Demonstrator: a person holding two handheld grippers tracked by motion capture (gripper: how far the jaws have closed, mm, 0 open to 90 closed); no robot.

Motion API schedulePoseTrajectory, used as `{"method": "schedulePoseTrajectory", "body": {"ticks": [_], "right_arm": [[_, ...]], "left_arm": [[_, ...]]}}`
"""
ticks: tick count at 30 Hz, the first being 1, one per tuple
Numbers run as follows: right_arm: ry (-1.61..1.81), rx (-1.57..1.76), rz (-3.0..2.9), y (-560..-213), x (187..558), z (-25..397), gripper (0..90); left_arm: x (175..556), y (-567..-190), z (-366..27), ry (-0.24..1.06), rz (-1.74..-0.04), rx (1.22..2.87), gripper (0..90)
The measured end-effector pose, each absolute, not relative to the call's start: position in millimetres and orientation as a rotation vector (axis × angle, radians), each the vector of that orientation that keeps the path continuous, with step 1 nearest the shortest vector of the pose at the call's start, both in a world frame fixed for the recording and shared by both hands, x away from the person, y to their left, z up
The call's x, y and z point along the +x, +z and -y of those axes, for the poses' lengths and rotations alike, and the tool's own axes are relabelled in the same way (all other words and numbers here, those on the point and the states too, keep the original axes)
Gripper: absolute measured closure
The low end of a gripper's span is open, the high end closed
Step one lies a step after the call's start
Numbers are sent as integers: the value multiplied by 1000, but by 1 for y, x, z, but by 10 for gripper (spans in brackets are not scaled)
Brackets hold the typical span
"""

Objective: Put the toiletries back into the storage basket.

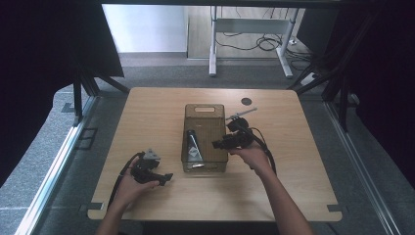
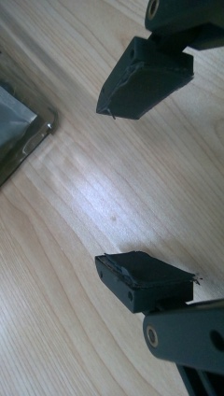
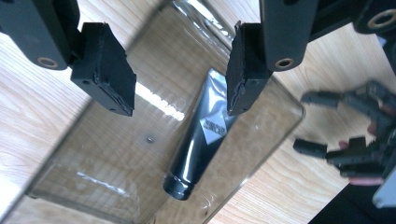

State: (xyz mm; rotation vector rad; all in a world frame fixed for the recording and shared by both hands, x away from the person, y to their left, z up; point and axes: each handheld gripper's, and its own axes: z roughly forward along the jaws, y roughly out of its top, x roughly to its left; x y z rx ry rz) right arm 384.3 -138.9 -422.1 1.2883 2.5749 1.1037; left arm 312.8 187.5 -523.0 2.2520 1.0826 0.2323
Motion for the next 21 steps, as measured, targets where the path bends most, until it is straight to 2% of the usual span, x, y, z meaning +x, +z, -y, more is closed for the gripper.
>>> {"method": "schedulePoseTrajectory", "body": {"ticks": [11,21], "right_arm": [[1206,1236,-2434,-446,338,214,418],[1250,1304,-2347,-479,317,257,412]], "left_arm": [[313,-524,-191,249,-1102,2254,237],[313,-528,-191,247,-1124,2268,237]]}}
